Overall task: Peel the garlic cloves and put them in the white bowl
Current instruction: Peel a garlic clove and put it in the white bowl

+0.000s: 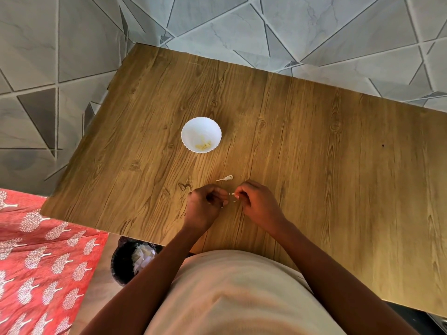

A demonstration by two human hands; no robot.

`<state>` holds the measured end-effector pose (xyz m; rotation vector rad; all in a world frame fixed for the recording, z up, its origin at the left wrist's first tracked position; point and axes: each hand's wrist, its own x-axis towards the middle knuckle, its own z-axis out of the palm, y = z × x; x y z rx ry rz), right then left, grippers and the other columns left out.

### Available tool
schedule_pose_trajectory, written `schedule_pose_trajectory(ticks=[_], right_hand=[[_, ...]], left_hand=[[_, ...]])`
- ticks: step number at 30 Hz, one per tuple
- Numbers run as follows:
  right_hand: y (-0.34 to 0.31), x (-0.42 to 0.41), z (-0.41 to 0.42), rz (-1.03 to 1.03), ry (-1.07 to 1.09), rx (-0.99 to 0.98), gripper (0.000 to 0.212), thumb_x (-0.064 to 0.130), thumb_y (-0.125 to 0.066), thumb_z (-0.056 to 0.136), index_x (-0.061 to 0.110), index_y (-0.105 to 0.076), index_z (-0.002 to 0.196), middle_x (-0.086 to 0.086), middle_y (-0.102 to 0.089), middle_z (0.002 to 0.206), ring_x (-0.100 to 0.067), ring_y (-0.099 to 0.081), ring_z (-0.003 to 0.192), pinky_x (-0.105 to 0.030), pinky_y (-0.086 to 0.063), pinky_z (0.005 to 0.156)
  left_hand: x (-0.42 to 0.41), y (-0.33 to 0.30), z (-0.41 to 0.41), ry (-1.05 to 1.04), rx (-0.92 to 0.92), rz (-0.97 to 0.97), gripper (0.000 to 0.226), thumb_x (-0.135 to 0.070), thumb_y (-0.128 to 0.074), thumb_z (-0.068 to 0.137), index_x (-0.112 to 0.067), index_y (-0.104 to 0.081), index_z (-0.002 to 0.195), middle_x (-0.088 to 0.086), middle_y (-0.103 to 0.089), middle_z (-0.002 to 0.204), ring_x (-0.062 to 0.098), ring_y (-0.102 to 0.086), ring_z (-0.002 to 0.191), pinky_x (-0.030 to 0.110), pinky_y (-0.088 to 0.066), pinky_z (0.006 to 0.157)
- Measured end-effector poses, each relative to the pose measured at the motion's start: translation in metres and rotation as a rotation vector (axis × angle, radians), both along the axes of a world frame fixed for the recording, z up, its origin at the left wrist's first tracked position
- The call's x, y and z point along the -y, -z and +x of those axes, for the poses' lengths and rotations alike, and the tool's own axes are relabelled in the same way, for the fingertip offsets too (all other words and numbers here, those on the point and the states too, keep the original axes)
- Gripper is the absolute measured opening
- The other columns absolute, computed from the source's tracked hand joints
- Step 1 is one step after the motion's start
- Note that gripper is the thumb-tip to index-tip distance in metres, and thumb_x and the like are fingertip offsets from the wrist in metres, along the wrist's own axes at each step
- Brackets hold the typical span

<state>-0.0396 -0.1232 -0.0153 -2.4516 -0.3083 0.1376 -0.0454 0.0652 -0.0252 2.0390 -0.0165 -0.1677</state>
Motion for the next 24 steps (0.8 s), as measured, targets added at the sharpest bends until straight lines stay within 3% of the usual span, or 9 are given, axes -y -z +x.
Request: schedule_pose_trajectory(ticks=[6,14,19,22,24], right_hand=[[-0.001,-0.003,0.0,0.028,-0.04,0.009,0.008,0.013,-0.07,0.092,0.015,-0.071,0.099,0.0,-0.068,0.094,-0.015,-0.062,0.086,-0.035,-0.054,0.071],[0.0,-0.004,0.003,-0.031,-0.105,0.075,0.008,0.009,-0.069,0.092,0.014,-0.069,0.097,0.0,-0.065,0.097,-0.018,-0.062,0.088,-0.032,-0.052,0.067],[-0.004,-0.024,0.017,-0.042,-0.194,0.111,0.012,0.012,-0.068,0.092,0.013,-0.074,0.103,-0.002,-0.064,0.1,-0.019,-0.061,0.092,-0.03,-0.051,0.07],[-0.009,-0.052,0.028,-0.086,-0.245,0.175,0.009,0.012,-0.073,0.086,0.015,-0.077,0.094,-0.001,-0.062,0.09,-0.021,-0.06,0.088,-0.033,-0.05,0.068],[-0.008,-0.07,0.033,-0.112,-0.269,0.19,0.009,0.011,-0.076,0.083,0.016,-0.077,0.091,-0.001,-0.064,0.09,-0.023,-0.061,0.087,-0.036,-0.051,0.07]], left_hand=[[0.004,-0.003,-0.001,-0.011,0.04,-0.026,0.011,-0.012,-0.084,0.082,-0.017,-0.08,0.091,-0.01,-0.076,0.086,0.01,-0.071,0.078,0.028,-0.058,0.07],[0.0,0.006,-0.016,-0.105,0.151,0.086,0.016,0.0,-0.075,0.087,-0.012,-0.08,0.097,-0.002,-0.076,0.093,0.007,-0.068,0.081,0.026,-0.055,0.074],[-0.018,0.012,-0.041,-0.174,0.251,0.211,0.022,-0.019,-0.061,0.089,-0.012,-0.08,0.098,0.0,-0.075,0.098,0.019,-0.068,0.091,0.034,-0.055,0.08],[-0.029,0.014,-0.056,-0.212,0.304,0.316,0.02,-0.006,-0.067,0.085,-0.011,-0.078,0.101,0.001,-0.072,0.105,0.022,-0.062,0.098,0.033,-0.052,0.081],[-0.037,0.018,-0.064,-0.221,0.3,0.363,0.032,0.008,-0.072,0.078,-0.01,-0.077,0.104,0.003,-0.07,0.114,0.024,-0.062,0.104,0.031,-0.052,0.084]])
